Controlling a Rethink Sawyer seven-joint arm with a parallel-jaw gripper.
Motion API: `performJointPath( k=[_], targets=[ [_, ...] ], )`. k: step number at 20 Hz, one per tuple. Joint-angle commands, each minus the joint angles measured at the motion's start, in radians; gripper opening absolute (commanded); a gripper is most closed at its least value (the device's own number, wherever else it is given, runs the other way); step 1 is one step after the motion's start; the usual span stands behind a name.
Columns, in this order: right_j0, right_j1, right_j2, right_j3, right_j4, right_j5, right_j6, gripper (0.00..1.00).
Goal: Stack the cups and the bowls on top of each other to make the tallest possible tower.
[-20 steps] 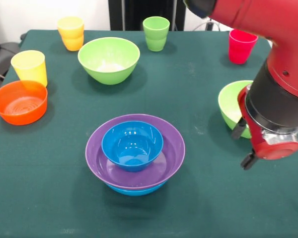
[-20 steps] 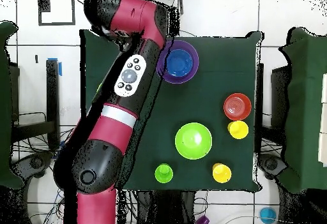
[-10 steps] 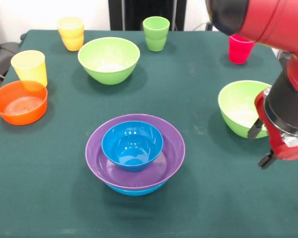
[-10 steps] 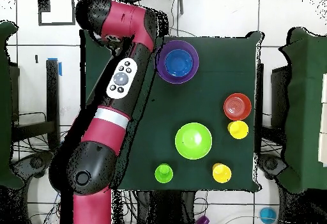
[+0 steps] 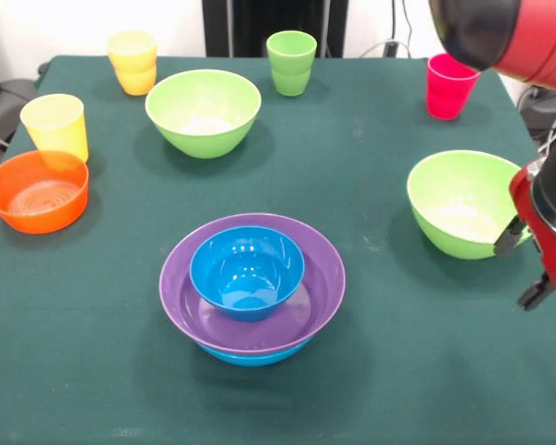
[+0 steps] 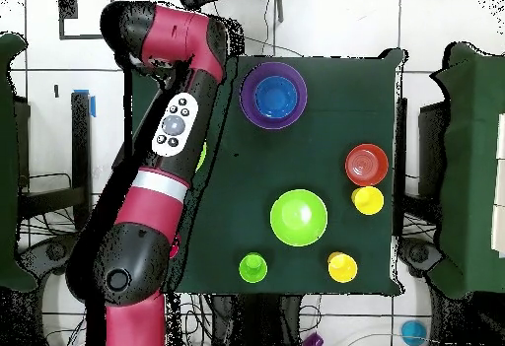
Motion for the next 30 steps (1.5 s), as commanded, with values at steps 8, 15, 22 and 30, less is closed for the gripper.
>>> performJointPath(
  k=[8,15,22,30],
  targets=[
    [0.078,-0.016,0.186,0.098,-0.053,0.043,0.133,1.0],
    [0.158,-0.091,0.274,0.28,-0.123,0.008,0.041,1.0],
    [0.187,-0.17,0.36,0.452,-0.203,-0.072,-0.096,1.0],
    [0.181,-0.24,0.442,0.574,-0.289,-0.151,-0.186,1.0]
  ],
)
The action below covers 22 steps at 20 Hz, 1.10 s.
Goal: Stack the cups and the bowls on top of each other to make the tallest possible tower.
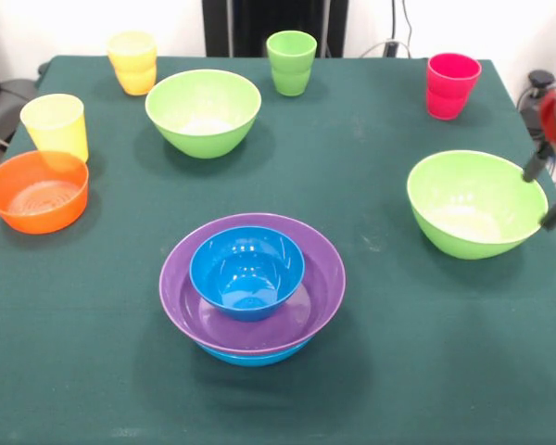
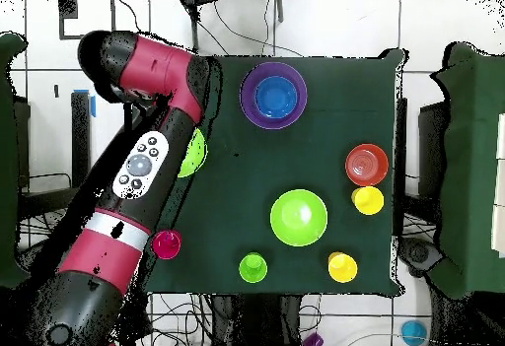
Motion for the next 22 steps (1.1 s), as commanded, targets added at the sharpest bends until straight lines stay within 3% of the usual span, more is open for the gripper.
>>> performJointPath(
  k=[1,22],
  targets=[
    [-0.022,-0.079,0.22,0.222,-0.144,-0.14,-0.188,1.0],
    [-0.049,-0.114,0.415,0.279,-0.296,-0.321,-0.159,1.0]
  ],
)
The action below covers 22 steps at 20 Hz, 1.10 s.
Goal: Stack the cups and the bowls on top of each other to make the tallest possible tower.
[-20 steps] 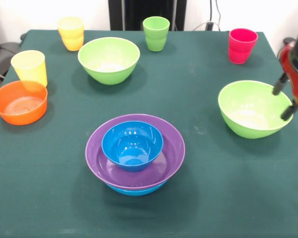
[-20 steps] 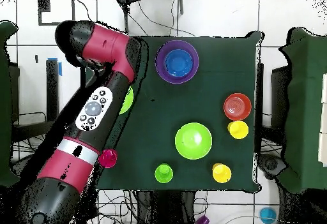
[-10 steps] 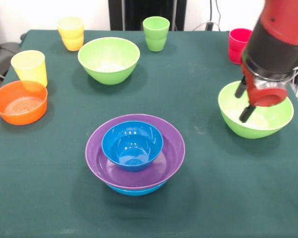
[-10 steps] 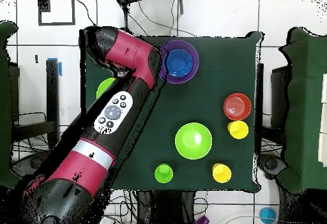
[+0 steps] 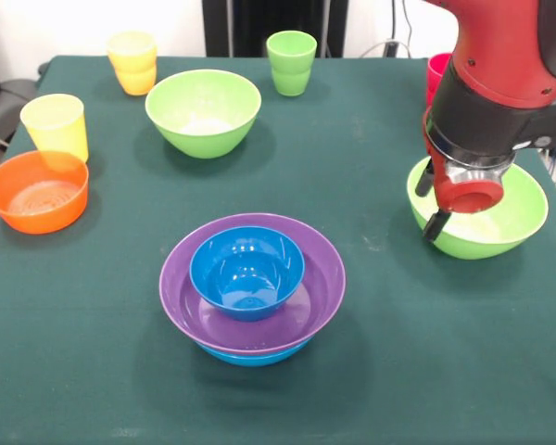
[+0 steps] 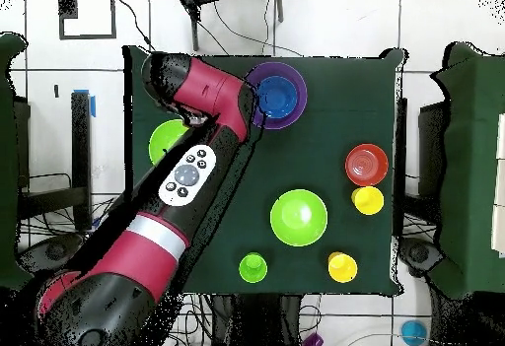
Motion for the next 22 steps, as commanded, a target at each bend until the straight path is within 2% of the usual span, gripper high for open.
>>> performJointPath(
  k=[1,12,17,22],
  targets=[
    [-0.01,-0.021,0.23,0.094,-0.105,-0.091,-0.156,1.0],
    [-0.015,-0.059,0.3,0.138,-0.165,-0.131,-0.134,1.0],
    [-0.008,-0.085,0.318,0.147,-0.185,-0.116,-0.102,1.0],
    [-0.002,-0.073,0.328,0.13,-0.198,-0.12,-0.057,1.0]
  ],
)
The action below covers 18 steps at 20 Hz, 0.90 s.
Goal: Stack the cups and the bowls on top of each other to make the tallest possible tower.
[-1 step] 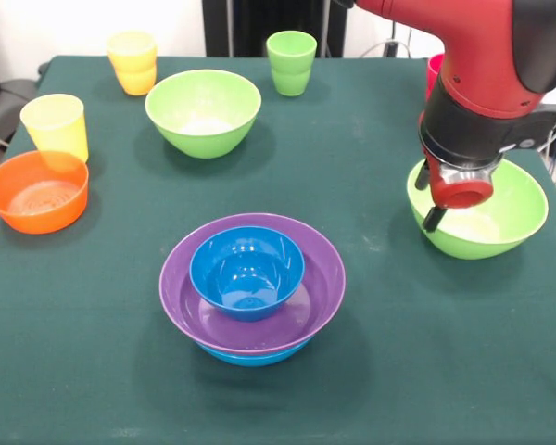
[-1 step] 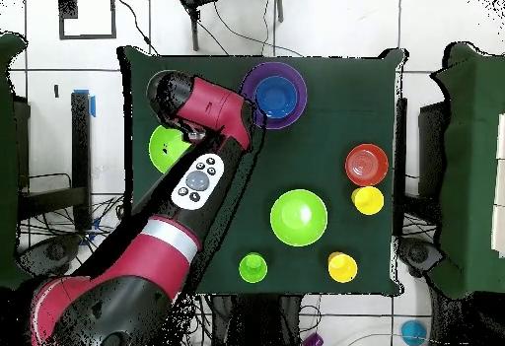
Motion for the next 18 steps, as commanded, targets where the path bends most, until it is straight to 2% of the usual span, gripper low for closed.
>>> performJointPath(
  k=[1,13,18],
  targets=[
    [-0.001,-0.003,0.168,0.034,-0.075,-0.078,-0.046,1.0],
    [0.005,0.064,0.178,-0.055,-0.072,-0.084,0.03,1.0],
    [0.012,0.073,0.177,-0.062,-0.068,-0.091,0.044,1.0]
  ],
)
